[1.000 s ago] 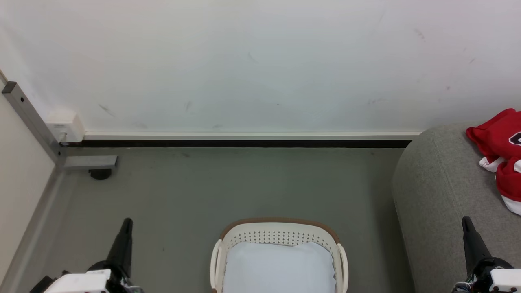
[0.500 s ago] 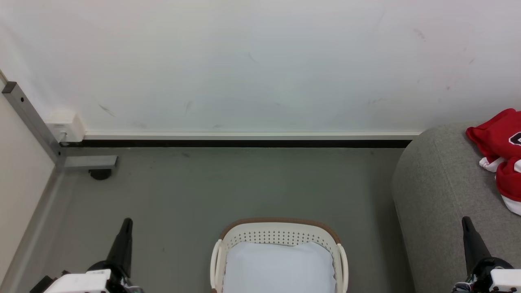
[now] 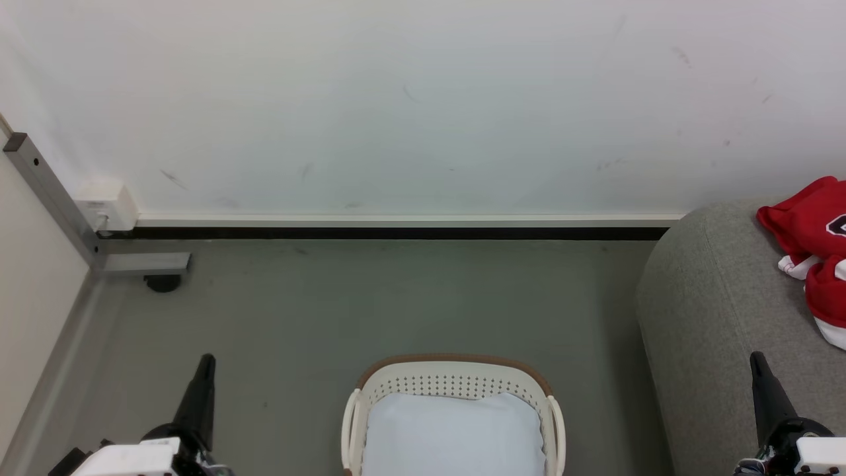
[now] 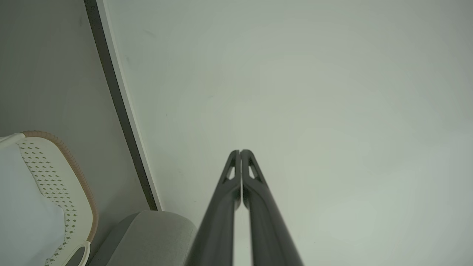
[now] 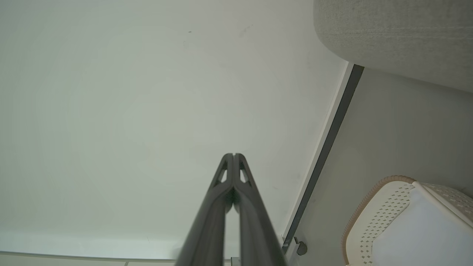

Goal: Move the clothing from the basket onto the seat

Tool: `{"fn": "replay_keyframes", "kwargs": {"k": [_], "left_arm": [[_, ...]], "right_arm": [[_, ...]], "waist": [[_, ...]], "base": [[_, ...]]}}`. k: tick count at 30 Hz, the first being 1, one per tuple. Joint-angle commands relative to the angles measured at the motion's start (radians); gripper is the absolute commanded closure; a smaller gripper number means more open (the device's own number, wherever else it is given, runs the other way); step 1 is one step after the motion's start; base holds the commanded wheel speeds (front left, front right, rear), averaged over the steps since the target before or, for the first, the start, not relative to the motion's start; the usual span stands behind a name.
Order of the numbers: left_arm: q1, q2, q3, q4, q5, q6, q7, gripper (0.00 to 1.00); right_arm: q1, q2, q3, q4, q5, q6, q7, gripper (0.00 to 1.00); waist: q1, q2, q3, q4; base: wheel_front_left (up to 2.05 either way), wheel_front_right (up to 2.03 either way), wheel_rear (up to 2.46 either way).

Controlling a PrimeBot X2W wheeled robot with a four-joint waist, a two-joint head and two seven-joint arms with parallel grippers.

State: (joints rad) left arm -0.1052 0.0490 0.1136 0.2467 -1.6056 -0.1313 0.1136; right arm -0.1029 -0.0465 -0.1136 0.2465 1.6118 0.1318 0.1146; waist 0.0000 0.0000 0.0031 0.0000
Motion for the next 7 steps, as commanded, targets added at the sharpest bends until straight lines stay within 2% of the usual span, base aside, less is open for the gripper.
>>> {"fn": "replay_keyframes", "kwargs": {"k": [1,7], "left_arm": [[-0.009,0.002,0.003,-0.003,-0.013,-0.002,0.004,1.00],[-0.009,0.002,0.003,-0.003,-0.013,-0.002,0.004,1.00]], "right_arm": [[-0.012,-0.007,-0.003,-0.004,0.002,-0.002,0.003,1.00],[-0.012,-0.007,-0.003,-0.004,0.002,-0.002,0.003,1.00]], "waist": [[0.0000,0.0000,0.000,0.000],[0.0000,0.0000,0.000,0.000]], "base": [[0.00,0.00,0.00],[0.00,0.00,0.00]]}}
